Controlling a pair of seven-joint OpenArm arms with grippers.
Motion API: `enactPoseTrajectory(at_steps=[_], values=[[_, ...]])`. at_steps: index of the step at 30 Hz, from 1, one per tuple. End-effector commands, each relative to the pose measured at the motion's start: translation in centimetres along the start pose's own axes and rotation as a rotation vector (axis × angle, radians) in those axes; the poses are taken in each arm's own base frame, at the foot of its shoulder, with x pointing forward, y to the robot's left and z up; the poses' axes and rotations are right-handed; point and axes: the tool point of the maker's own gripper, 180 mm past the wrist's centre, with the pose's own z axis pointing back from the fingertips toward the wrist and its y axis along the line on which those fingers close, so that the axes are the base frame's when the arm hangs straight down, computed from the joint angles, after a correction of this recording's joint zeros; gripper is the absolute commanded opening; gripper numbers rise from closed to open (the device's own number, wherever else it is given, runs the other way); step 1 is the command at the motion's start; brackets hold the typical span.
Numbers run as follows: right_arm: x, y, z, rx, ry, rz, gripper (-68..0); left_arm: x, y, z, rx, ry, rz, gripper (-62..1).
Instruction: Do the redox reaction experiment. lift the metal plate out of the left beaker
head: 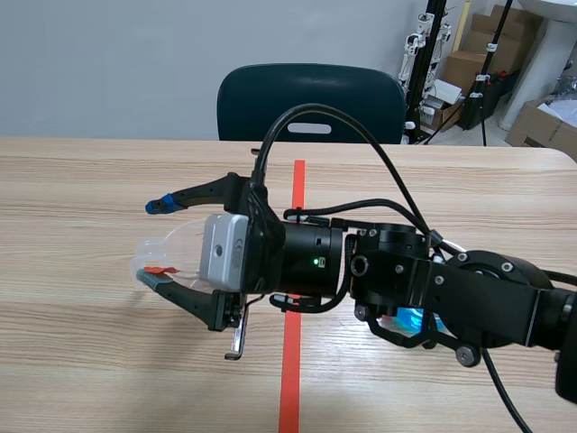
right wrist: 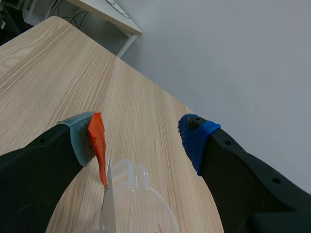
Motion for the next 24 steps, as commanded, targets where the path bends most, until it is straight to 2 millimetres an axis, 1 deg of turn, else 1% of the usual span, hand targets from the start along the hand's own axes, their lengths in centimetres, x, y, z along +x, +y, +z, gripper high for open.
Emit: enactPoseTrajectory(at_steps=[1, 7, 14, 21, 22, 24], values=[[1.07, -1.01, -0.41, -0.016, -0.049, 0.016, -33.1, 0.67, 0.01, -0.21, 0.007, -0.032, 0.009, 1.4], [1.87, -0.83, 0.28, -0.004, -0.099, 0.022, -33.1, 0.68, 0.03, -0.20, 0.009, -0.033, 0.005, 1.4], [1.18, -0.84, 0.22, -0.004, -0.060, 0.022, -33.1, 0.68, 0.12, -0.20, 0.014, -0.033, -0.010, 1.4], [1.06, -0.85, 0.20, -0.005, -0.054, 0.022, -33.1, 0.68, 0.12, -0.20, 0.014, -0.033, -0.010, 1.4], [1.02, -0.85, 0.20, -0.005, -0.051, 0.022, -33.3, 0.68, 0.12, -0.20, 0.014, -0.033, -0.010, 1.4], [0.94, -0.85, 0.20, -0.005, -0.047, 0.021, -36.8, 0.68, 0.12, -0.20, 0.014, -0.033, -0.010, 1.4]])
